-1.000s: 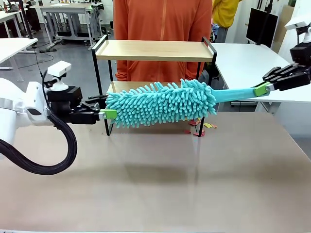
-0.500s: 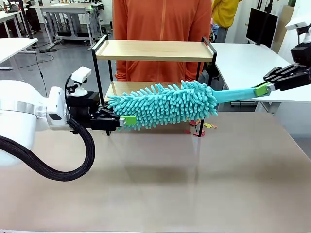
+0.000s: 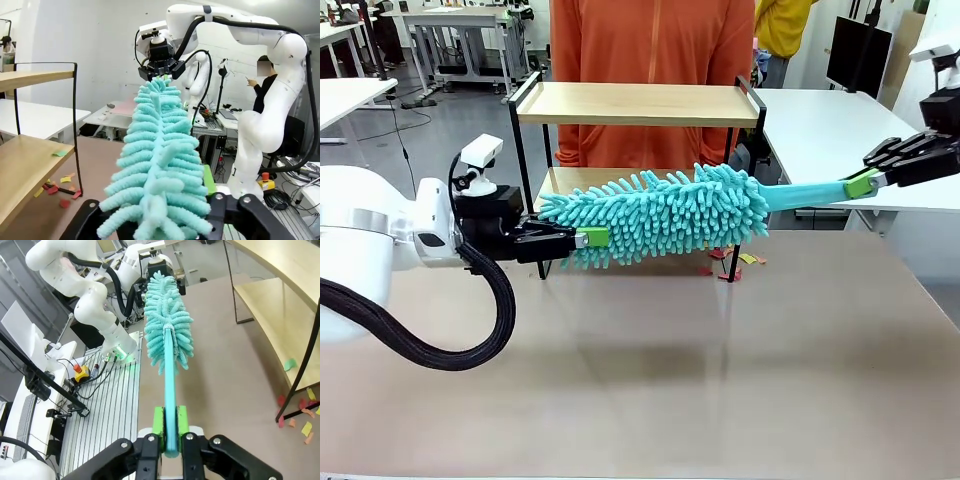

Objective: Clean the shelf.
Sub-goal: Hand the Duster back to the human.

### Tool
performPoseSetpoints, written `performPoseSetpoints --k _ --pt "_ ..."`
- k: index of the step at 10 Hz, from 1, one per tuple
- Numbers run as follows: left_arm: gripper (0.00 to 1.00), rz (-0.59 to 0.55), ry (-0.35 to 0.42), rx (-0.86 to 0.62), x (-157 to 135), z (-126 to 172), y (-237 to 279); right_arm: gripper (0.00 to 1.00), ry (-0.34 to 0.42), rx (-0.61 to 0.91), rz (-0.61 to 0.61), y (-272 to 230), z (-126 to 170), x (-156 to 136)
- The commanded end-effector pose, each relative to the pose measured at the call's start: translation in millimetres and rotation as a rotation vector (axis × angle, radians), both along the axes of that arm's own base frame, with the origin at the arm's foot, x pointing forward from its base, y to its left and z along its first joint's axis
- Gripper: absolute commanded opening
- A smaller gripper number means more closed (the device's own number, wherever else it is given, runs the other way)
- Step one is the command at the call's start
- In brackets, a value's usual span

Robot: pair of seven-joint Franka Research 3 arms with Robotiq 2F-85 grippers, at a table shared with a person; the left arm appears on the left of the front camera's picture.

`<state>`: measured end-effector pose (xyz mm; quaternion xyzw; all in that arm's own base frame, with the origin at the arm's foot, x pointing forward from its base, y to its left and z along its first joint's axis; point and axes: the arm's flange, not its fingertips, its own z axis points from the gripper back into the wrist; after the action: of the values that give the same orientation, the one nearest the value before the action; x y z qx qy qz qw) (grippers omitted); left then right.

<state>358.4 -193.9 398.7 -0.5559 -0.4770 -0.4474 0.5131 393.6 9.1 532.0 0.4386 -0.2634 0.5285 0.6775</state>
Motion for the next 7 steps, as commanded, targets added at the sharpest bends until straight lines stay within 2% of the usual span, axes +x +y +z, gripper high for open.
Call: performPoseSetpoints --k 1,2,3,7 --pt "0.0 -0.015 -0.023 -0.047 -18.2 -4.8 3.1 0.14 0.003 0.014 -0.007 5.0 5.0 0.2" --pt "0.04 -0.02 -0.025 -0.057 -18.6 -5.3 3.2 0.14 0.003 0.014 -0.007 5.0 5.0 0.2" --pt "0.0 -0.026 -0.028 -0.062 -17.6 -4.5 5.5 0.14 0.003 0.014 -0.007 5.0 5.0 0.2" --pt "0.0 -0.083 -0.064 -0.055 -16.1 -3.8 -1.7 0.14 0.003 0.014 -0.007 5.0 5.0 0.2"
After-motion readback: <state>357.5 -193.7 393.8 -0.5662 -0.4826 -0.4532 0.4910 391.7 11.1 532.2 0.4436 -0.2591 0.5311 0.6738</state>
